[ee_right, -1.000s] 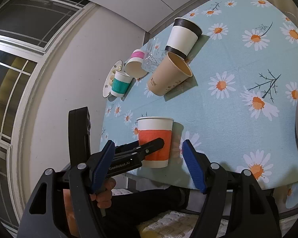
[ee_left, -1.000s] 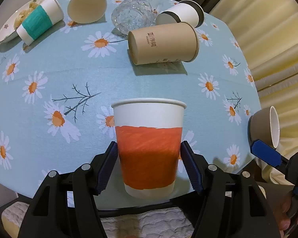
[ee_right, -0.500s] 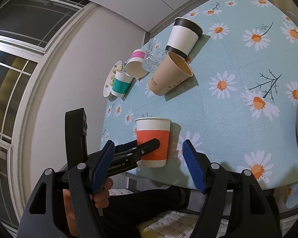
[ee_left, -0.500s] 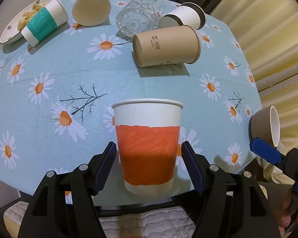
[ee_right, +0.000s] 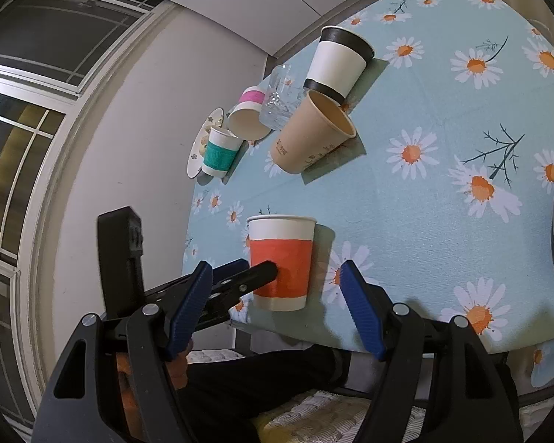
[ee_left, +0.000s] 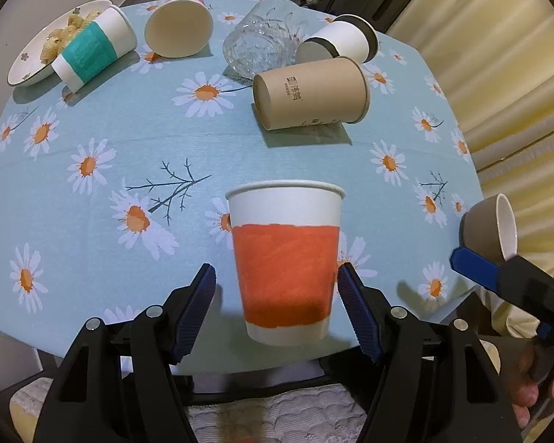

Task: Flip cup upright
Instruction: 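Lift the orange-sleeved cup off the table with the left tool, then close the right tool on the orange cup while the left tool releases it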

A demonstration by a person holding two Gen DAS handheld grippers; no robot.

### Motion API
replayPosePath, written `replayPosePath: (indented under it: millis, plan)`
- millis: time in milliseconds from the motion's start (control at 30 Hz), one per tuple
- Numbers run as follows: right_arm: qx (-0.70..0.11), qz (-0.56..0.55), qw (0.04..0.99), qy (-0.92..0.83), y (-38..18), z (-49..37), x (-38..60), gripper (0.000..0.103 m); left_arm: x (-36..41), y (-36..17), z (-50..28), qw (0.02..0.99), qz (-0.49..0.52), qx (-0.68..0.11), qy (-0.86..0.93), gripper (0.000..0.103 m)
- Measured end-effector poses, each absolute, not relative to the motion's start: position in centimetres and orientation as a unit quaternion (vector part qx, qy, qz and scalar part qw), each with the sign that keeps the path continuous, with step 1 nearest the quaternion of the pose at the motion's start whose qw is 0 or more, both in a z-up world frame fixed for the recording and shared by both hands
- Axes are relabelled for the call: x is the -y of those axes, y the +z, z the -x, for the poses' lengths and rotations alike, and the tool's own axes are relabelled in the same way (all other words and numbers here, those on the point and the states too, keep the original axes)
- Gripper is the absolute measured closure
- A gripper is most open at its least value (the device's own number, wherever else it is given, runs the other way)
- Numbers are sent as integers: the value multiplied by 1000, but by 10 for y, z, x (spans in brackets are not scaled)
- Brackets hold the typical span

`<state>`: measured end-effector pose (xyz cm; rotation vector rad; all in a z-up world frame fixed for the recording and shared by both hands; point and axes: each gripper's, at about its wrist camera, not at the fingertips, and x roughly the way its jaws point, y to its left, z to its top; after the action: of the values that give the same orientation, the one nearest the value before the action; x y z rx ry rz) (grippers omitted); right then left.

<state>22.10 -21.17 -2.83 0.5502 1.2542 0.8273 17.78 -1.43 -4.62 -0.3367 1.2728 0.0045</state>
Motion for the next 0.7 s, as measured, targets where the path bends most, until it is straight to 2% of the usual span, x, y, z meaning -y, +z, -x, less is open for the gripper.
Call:
replayPosePath:
  millis: [700]
  plan:
    - [-596,-157,709,342,-54,-213,140,32,-31,-21,-104,801,200,-564,-8,36]
